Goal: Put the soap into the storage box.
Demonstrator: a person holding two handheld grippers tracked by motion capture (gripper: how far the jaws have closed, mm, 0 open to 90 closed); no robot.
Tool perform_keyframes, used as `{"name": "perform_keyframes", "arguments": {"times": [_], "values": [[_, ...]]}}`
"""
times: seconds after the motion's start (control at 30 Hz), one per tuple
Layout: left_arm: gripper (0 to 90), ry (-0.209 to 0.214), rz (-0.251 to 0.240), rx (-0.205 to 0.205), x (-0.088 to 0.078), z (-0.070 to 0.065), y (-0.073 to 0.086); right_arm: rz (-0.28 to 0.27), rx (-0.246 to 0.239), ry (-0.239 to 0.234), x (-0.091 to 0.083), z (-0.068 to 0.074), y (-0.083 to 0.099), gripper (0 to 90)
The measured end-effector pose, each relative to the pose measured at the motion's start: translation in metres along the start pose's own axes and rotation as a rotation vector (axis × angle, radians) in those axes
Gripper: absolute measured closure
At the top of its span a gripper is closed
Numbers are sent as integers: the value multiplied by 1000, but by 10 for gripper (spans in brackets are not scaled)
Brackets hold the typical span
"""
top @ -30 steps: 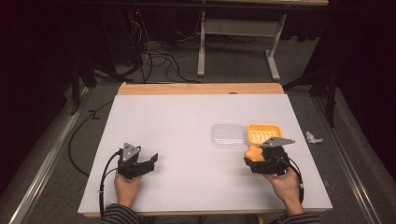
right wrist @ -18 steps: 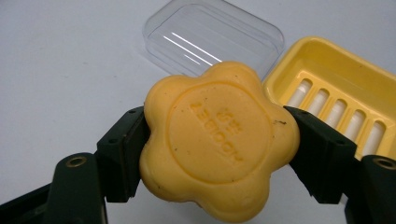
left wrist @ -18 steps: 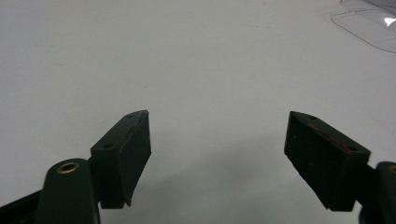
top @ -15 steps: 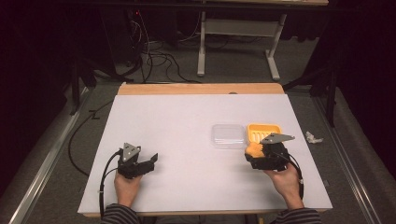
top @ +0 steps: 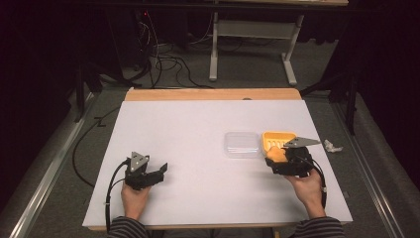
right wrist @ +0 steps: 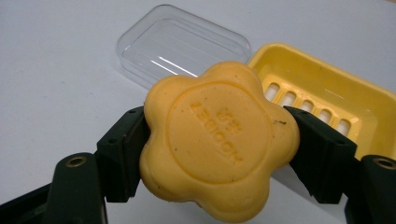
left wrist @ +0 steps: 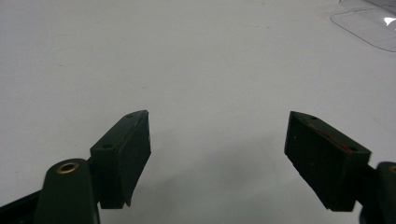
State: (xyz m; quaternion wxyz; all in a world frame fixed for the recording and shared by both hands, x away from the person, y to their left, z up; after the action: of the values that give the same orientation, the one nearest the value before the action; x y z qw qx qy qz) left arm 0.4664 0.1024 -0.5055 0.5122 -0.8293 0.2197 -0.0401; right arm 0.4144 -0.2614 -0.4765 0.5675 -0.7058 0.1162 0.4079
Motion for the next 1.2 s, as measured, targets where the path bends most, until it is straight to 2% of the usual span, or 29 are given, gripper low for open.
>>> {"name": "perform_keyframes", "arguments": {"times": [0.33,0.67,0.83,1.0,1.2], "values": [[232,-3,-4,-8,0,0,-1,3,26,12,4,-17,-12,279],[233,-3,-3,-11,1,0,-1,14,73,29,15,-34,-14,279],[241,14,7,-5,-1,-1,0,20,93,40,19,-39,-16,279],[239,-7,2,-26,1,3,-2,23,114,53,18,-44,-20,279],[239,7,2,-25,0,1,-1,28,136,62,22,-49,-23,279]]}}
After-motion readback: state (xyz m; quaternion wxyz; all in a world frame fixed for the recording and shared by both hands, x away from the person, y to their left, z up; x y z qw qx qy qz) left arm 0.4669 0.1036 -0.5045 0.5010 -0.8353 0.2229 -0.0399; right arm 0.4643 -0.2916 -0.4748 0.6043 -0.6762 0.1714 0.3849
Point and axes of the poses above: each handheld gripper's, and its own axes: x roughly forward along the jaws, y roughly out of its underside, z roughly to its left, the point moved 10 cm from there along x, roughly forward along the jaws, and after that the axes turned 1 degree about y, right-handed, at the moved point
